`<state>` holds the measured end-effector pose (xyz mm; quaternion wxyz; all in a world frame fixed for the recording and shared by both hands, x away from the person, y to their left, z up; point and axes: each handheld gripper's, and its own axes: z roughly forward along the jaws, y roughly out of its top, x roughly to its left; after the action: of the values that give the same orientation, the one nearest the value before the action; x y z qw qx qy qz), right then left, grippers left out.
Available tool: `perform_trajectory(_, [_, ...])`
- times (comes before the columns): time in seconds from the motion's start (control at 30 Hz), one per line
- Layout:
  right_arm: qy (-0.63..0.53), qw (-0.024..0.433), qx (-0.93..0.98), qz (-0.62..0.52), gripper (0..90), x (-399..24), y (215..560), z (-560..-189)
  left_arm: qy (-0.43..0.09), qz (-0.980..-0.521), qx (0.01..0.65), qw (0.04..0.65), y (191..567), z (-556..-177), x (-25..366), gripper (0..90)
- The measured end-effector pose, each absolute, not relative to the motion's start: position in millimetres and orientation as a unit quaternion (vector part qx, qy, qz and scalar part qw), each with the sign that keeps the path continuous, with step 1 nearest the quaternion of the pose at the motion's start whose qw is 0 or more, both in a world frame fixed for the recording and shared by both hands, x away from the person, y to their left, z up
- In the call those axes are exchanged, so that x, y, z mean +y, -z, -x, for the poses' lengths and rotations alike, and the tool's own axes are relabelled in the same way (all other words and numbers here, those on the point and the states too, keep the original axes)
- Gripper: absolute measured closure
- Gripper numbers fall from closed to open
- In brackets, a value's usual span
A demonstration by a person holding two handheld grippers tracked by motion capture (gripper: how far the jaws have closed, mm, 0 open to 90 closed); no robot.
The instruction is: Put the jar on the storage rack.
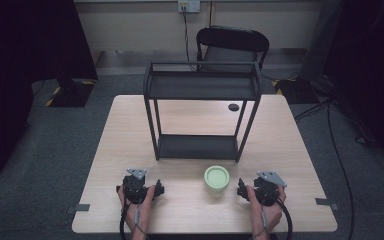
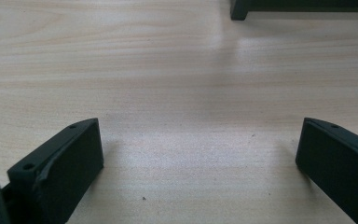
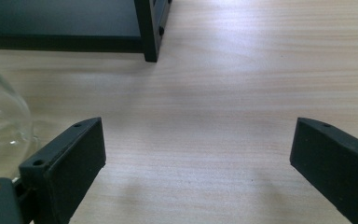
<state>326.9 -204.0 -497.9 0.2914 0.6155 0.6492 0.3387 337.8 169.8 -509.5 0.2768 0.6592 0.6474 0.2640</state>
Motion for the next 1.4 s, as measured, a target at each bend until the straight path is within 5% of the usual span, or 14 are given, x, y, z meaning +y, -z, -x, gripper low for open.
perform_trajectory(1.4, [-0.408, 0.318, 0.654, -0.552, 2.0, -182, 453, -299, -0.264, -0.659, 0.648, 0.277, 510, -338, 170, 0.2])
